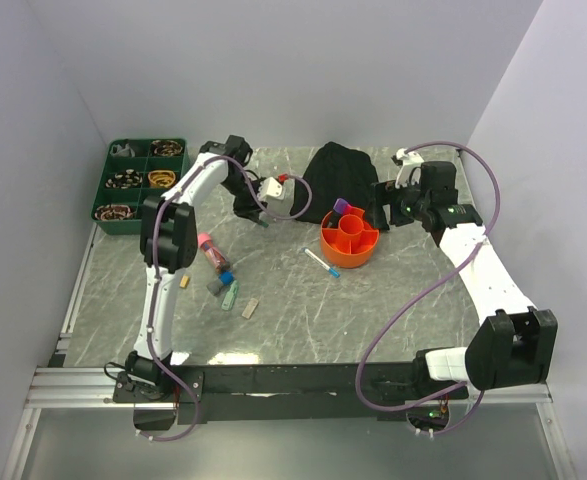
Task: Sort the stationery into containers
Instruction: Pick up the pen from the center of the board.
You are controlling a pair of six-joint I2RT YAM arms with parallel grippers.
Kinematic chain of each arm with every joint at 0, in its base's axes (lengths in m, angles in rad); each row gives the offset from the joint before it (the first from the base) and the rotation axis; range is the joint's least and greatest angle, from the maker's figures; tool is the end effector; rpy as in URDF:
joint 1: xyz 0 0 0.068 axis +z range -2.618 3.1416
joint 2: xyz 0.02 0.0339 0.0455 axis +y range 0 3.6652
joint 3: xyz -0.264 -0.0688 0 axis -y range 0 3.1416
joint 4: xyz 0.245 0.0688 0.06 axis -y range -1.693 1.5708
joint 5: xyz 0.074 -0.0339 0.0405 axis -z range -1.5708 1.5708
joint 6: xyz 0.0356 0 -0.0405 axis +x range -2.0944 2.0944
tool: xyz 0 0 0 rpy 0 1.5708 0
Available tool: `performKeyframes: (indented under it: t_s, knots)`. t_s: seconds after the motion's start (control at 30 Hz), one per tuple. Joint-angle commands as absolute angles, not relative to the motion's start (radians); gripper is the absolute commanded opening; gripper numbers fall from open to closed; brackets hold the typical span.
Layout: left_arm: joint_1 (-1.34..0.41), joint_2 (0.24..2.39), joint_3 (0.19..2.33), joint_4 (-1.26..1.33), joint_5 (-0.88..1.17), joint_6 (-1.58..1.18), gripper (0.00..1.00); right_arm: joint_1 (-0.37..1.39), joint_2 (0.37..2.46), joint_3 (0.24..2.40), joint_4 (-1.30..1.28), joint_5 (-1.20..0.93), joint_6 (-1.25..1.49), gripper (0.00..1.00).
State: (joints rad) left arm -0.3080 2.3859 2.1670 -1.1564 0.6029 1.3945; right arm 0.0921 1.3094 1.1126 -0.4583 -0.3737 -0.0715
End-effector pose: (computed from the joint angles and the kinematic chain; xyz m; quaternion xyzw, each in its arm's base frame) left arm 0.4555 -0.1661 0.1986 0.7339 0.6045 -0.2048 0.2325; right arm 0.2863 0.0395 0.3142 -0.1539 0.8717 0.1711 0.4326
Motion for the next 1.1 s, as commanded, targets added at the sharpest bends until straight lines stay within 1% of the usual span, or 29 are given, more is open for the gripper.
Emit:
performKeyframes:
  t_s: [0.0, 0.3, 0.53, 0.6, 0.63, 0.67, 0.73, 0.77, 0.83, 0.87, 0.9, 0.97, 1.07]
  knots:
    - [-0.318, 2.395, 2.181, -1.120, 0.597, 1.394, 0.49, 0.094, 1.301, 1.118, -0.448, -0.359, -0.077, 1.00]
    - [-0.327, 2.433, 2.164, -1.108, 0.554, 1.393, 0.47, 0.092, 1.312, 1.104, -0.440, -0.362, -0.068, 1.00]
    - [-0.327, 2.476, 2.198, -1.138, 0.538, 1.399, 0.44, 0.094, 1.325, 1.111, -0.439, -0.364, -0.069, 1.00]
    - [-0.327, 2.490, 2.207, -1.152, 0.531, 1.401, 0.41, 0.091, 1.328, 1.114, -0.445, -0.365, -0.069, 1.00]
    - [-0.327, 2.494, 2.212, -1.167, 0.528, 1.405, 0.40, 0.091, 1.328, 1.115, -0.451, -0.370, -0.071, 1.00]
    - [-0.328, 2.497, 2.210, -1.175, 0.525, 1.414, 0.34, 0.092, 1.328, 1.120, -0.454, -0.373, -0.072, 0.99]
    - [-0.331, 2.497, 2.204, -1.186, 0.515, 1.417, 0.27, 0.092, 1.331, 1.120, -0.463, -0.379, -0.080, 0.98]
    - [-0.331, 2.496, 2.201, -1.196, 0.514, 1.413, 0.19, 0.092, 1.331, 1.120, -0.465, -0.380, -0.083, 0.97]
    - [-0.336, 2.481, 2.178, -1.210, 0.520, 1.392, 0.11, 0.092, 1.328, 1.121, -0.474, -0.382, -0.089, 0.96]
    - [-0.337, 2.468, 2.169, -1.219, 0.532, 1.376, 0.04, 0.092, 1.328, 1.129, -0.477, -0.377, -0.089, 0.96]
    - [-0.337, 2.435, 2.157, -1.218, 0.544, 1.340, 0.01, 0.092, 1.325, 1.135, -0.486, -0.370, -0.084, 0.96]
    - [-0.337, 2.383, 2.111, -1.200, 0.577, 1.292, 0.01, 0.092, 1.318, 1.163, -0.498, -0.367, -0.084, 0.96]
    - [-0.337, 2.205, 2.001, -1.094, 0.648, 1.175, 0.01, 0.092, 1.289, 1.189, -0.514, -0.339, -0.100, 0.96]
